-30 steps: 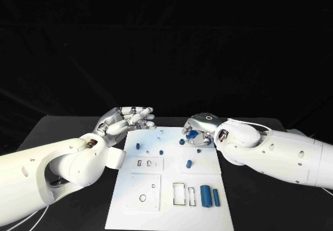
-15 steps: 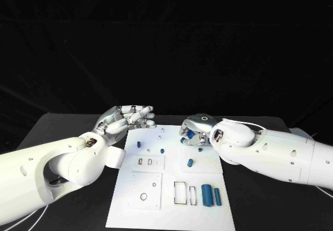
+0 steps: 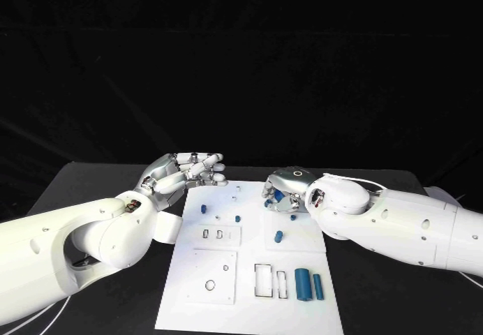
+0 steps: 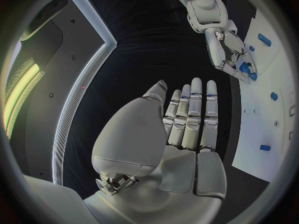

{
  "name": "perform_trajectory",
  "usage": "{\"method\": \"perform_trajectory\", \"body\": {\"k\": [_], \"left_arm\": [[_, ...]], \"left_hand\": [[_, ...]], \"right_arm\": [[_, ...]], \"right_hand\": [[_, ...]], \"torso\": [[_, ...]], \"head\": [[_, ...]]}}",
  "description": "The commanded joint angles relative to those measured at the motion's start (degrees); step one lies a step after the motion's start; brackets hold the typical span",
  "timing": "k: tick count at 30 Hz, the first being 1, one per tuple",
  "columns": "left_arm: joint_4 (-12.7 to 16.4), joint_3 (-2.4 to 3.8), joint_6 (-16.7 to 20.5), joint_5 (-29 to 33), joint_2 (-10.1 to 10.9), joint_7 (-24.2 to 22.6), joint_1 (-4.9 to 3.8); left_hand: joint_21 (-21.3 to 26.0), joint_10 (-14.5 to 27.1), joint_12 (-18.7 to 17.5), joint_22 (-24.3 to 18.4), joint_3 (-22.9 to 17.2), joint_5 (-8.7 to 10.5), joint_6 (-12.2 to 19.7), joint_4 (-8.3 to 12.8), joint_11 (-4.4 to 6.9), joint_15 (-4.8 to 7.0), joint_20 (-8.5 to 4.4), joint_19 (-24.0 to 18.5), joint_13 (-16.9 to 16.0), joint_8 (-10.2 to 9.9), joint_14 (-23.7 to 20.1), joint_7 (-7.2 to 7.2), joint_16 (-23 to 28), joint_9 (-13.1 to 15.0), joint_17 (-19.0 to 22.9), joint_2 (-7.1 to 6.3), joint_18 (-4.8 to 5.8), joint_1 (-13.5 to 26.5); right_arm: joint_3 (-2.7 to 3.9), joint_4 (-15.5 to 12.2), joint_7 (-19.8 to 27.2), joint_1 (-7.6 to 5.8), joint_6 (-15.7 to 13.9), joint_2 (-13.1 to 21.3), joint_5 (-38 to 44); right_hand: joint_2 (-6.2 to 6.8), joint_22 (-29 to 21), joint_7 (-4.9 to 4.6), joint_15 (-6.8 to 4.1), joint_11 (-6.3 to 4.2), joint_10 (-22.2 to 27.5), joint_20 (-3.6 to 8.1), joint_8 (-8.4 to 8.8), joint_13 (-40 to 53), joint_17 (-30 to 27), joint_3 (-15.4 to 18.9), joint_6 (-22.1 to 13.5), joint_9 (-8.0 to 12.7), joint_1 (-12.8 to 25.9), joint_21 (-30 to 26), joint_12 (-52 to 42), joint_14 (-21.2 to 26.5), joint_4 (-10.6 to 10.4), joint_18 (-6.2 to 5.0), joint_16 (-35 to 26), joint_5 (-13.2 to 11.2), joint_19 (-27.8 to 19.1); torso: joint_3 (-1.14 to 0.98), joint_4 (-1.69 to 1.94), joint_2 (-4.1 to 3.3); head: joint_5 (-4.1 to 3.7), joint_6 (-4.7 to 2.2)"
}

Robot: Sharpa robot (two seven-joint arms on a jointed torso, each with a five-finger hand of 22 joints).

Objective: Assemble the parts on the task board

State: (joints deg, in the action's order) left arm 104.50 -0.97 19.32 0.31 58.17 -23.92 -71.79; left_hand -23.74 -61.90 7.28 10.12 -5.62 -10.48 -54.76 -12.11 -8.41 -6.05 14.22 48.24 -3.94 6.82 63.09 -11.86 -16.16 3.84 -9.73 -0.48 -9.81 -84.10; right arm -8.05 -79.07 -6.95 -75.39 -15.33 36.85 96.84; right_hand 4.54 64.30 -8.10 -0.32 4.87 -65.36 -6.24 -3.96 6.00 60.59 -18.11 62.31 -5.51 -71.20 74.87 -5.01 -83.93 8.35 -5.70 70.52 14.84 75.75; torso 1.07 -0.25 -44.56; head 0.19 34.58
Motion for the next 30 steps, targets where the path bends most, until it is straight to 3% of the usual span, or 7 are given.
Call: {"method": "perform_trajectory", "body": {"k": [1, 23, 30], "left_arm": [[0.2, 0.05, -1.0, 0.3, 0.1, -0.2, -0.16], [0.4, 0.06, -1.1, 0.5, 0.4, 0.0, -0.42], [0.5, 0.06, -1.1, 0.6, 0.4, -0.1, -0.45]], "left_hand": [[-0.3, 0.1, -0.3, 0.0, -0.4, -0.12, -0.3, 0.0, -0.42, 0.02, -0.09, 0.1, 0.1, -0.2, -0.4, -0.33, 0.3, -0.1, -0.1, 0.07, -0.64, -0.1], [-0.3, 0.1, -0.4, 0.0, -0.5, -0.11, -0.3, 0.0, -0.45, -0.03, -0.06, 0.0, 0.1, -0.3, -0.6, -0.36, 0.4, -0.1, -0.1, 0.06, -0.63, -0.1], [-0.3, 0.1, -0.5, -0.1, -0.6, -0.10, -0.3, 0.0, -0.50, -0.08, -0.04, 0.0, 0.1, -0.4, -0.7, -0.40, 0.5, -0.1, -0.1, 0.06, -0.62, 0.0]], "right_arm": [[0.04, 0.0, -0.6, 0.03, 1.1, -0.1, 1.5], [0.04, 0.5, -1.3, 0.20, 2.1, -0.7, 2.5], [0.04, 0.4, -2.1, 0.21, 2.3, -0.6, 3.0]], "right_hand": [[0.04, 0.2, -0.06, 0.43, 0.08, 0.5, 0.07, -0.05, 0.0, 0.1, -0.3, -0.1, -0.1, -0.7, 0.5, -0.2, -2.1, -0.1, 0.71, 0.3, -0.4, 0.5], [-0.38, 2.0, 0.07, 0.39, -0.03, 0.2, 0.05, -0.26, 0.1, 0.9, -0.8, 0.5, -0.3, -0.5, 1.6, -0.5, -2.0, -0.8, 0.98, 1.3, -0.3, 1.2], [-1.65, 4.5, 0.38, 0.08, -0.45, -1.1, 0.26, -0.49, 0.2, 1.9, -2.4, 1.3, -0.6, -1.1, 3.1, -1.1, -2.0, -1.3, 1.38, 2.4, -1.0, 2.4]], "torso": [[-0.03, -0.02, -0.10], [-0.02, -0.02, -0.36], [-0.06, 0.01, -0.46]], "head": [[0.04, 0.20], [0.10, 0.59], [-0.04, 0.66]]}}
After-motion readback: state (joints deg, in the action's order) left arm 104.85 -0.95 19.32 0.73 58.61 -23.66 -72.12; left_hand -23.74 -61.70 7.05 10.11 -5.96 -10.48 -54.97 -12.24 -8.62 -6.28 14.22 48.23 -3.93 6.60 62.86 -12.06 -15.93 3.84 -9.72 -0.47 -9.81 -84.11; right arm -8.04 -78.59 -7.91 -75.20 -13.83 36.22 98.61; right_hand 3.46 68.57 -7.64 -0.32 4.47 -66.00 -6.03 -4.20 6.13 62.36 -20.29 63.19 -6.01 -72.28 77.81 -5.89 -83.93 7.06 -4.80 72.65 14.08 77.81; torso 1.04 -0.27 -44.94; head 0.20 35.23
